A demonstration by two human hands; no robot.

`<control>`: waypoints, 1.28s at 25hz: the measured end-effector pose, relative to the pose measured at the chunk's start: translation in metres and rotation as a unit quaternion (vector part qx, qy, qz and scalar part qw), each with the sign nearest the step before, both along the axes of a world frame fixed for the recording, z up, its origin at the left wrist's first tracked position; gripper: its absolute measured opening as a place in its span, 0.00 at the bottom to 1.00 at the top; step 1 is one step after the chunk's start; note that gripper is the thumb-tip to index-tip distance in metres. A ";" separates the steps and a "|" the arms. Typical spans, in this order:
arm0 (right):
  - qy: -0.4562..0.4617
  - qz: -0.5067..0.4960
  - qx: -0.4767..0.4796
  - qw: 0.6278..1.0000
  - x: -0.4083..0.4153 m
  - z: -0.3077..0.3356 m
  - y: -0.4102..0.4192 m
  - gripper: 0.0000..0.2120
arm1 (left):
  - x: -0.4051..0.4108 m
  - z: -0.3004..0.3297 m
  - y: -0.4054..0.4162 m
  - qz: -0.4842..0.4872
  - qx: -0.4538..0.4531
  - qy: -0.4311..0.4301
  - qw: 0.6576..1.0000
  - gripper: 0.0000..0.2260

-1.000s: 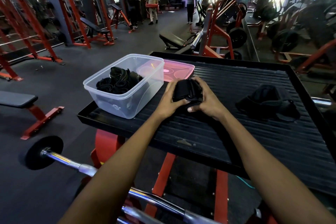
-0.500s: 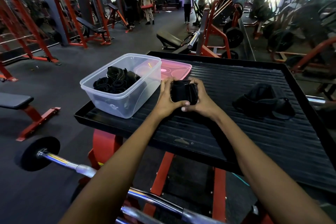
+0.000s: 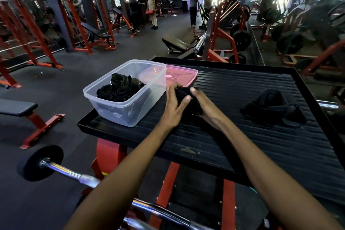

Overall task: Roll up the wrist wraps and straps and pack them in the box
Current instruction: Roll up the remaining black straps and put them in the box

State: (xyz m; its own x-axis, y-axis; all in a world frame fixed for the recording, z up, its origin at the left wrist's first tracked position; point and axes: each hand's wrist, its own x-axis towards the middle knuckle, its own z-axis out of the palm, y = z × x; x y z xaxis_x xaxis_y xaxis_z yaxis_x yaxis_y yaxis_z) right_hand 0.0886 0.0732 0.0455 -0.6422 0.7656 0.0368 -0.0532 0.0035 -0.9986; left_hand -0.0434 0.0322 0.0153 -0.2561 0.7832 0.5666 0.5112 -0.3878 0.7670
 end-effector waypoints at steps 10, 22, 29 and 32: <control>0.062 -0.071 0.018 0.995 -0.014 -0.015 0.003 0.19 | 0.003 0.004 0.006 -0.095 -0.122 -0.383 0.911 0.25; 0.010 -0.270 0.008 0.963 -0.024 -0.010 0.004 0.27 | 0.012 -0.003 0.019 -0.044 -0.179 -0.315 0.931 0.30; -0.057 -0.272 0.043 0.960 -0.028 -0.011 -0.006 0.23 | 0.000 -0.009 0.019 0.000 -0.177 -0.245 0.953 0.34; -0.007 -0.135 -0.016 0.991 -0.023 -0.012 -0.003 0.27 | 0.002 0.000 0.013 -0.017 -0.195 -0.305 0.932 0.27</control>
